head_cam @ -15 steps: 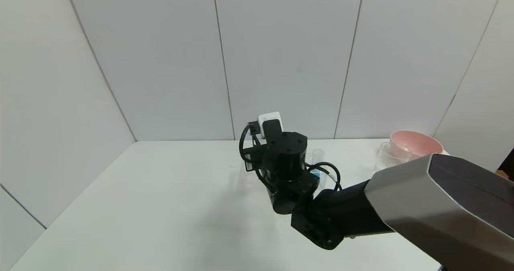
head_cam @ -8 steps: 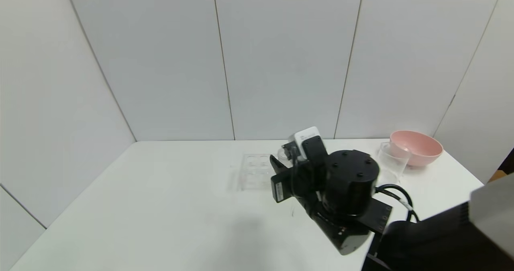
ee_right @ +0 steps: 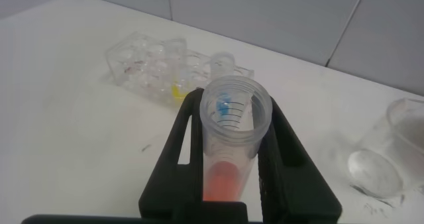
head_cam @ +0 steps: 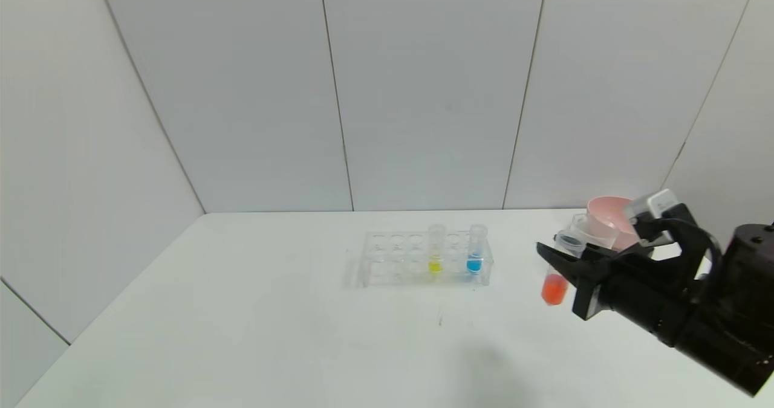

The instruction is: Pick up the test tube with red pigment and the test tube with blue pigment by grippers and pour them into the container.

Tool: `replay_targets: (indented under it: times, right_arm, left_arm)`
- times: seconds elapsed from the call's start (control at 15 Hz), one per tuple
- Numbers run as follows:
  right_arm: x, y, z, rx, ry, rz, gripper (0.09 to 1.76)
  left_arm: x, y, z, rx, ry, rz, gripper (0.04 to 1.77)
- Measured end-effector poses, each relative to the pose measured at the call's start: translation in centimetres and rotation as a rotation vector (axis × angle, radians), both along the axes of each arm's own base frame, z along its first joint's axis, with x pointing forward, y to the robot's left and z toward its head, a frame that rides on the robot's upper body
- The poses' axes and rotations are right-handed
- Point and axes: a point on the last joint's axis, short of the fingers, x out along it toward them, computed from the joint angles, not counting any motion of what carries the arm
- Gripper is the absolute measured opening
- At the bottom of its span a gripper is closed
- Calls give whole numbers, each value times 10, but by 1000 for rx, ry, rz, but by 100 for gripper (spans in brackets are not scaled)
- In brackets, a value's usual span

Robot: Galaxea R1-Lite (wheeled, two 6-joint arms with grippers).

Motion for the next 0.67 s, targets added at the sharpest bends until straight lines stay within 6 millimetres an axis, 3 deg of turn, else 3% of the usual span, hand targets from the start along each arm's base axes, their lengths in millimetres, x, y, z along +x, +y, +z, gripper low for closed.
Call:
replay_targets:
  times: [0.33,0.67]
  right_arm:
    - [2,-93,3,28,-6,-69,53]
    - [19,-158,2,19,-18,-165,53]
  left_arm:
    - [0,0,0,0,0,0,176]
    - [0,0,0,0,0,0,176]
